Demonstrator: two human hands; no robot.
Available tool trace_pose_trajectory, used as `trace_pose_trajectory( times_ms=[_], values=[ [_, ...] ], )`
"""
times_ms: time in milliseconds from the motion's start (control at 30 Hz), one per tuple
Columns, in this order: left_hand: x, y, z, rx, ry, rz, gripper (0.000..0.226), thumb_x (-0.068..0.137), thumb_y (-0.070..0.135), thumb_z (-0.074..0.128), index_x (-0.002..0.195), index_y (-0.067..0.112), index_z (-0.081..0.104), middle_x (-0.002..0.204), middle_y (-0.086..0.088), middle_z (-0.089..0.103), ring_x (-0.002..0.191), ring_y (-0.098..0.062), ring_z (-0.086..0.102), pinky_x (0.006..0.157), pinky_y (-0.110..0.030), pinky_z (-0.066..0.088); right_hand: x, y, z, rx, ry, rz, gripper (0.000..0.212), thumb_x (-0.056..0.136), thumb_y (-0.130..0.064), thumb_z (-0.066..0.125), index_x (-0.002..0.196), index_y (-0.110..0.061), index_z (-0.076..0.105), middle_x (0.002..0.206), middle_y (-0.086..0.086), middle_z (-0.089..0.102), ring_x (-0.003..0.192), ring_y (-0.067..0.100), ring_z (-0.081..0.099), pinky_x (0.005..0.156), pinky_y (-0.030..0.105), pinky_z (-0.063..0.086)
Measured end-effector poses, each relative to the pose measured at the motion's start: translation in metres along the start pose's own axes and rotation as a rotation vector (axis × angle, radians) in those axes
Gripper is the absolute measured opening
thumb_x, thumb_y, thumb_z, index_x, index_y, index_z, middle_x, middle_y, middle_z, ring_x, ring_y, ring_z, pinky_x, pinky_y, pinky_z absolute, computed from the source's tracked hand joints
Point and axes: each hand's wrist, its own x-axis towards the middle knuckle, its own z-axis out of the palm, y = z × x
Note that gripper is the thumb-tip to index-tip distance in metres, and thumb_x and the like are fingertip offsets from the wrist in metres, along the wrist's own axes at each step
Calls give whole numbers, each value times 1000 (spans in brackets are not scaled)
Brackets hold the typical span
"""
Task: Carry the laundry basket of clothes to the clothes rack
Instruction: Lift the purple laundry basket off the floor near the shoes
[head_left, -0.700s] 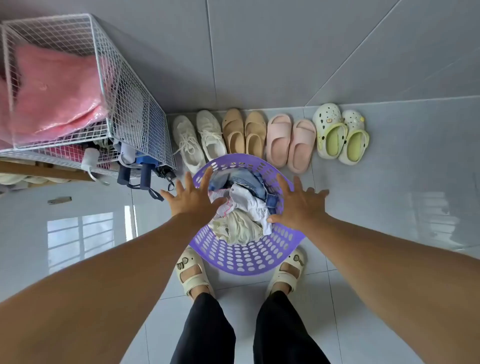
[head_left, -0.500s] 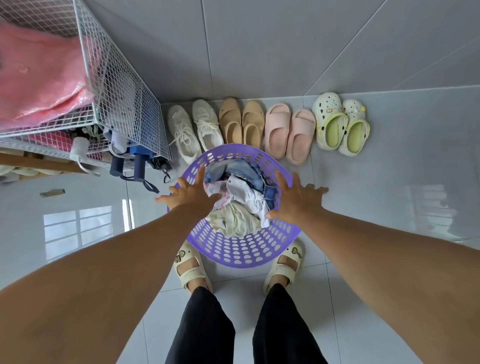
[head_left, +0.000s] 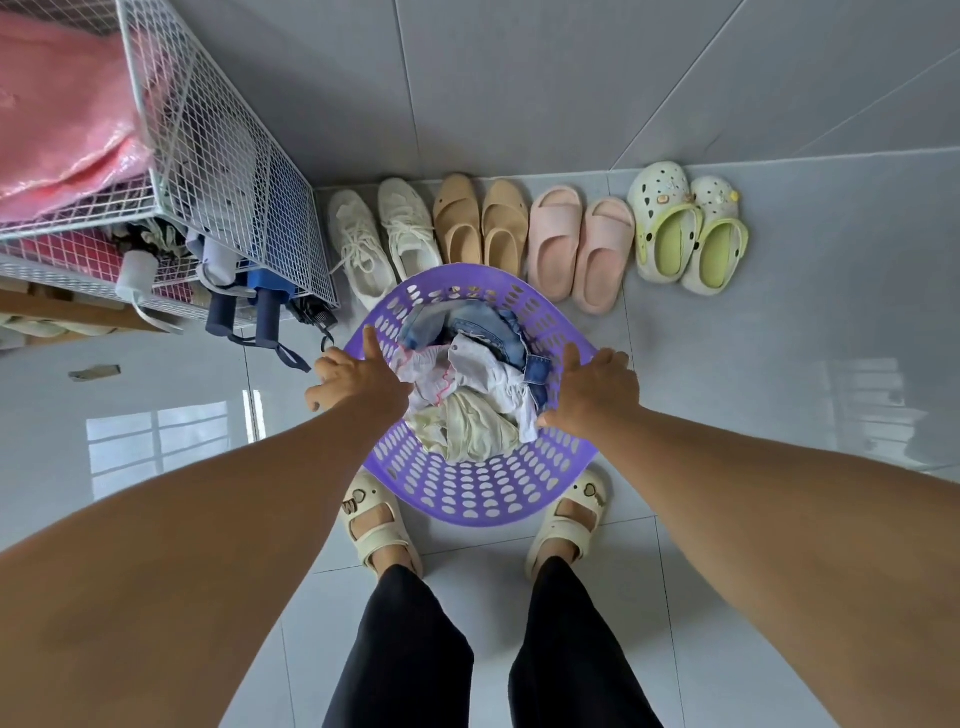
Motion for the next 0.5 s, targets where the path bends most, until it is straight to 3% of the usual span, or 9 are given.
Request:
trace_pose_trajectory(
  times_ms=[133, 333, 500],
  values=[
    [-1, 2, 0, -175, 10, -21, 83, 93, 49, 55, 157, 33, 3, 143, -17, 28, 129, -40, 41, 95, -46, 44, -2, -8, -2, 144, 36, 15, 86, 77, -51, 72, 140, -12, 29, 134, 17, 38, 121, 34, 44, 96, 37, 43],
    [1, 3, -5, -423, -29, -44, 73, 93, 43, 58, 153, 23, 20, 143, -22, 30, 125, -41, 47, 101, -43, 44, -6, -15, -9, 288, -8, 12, 73, 80, -35, 73, 136, -8, 35, 134, 19, 36, 121, 36, 48, 97, 36, 44],
    [-10, -5, -13, -494, -15, -52, 67, 93, 41, 57, 148, 17, 27, 139, -22, 34, 122, -40, 51, 97, -44, 47, -14, -6, -22, 279, -42, -4, 69, 81, -40, 69, 133, -4, 41, 133, 20, 45, 123, 33, 46, 97, 34, 44]
  ],
)
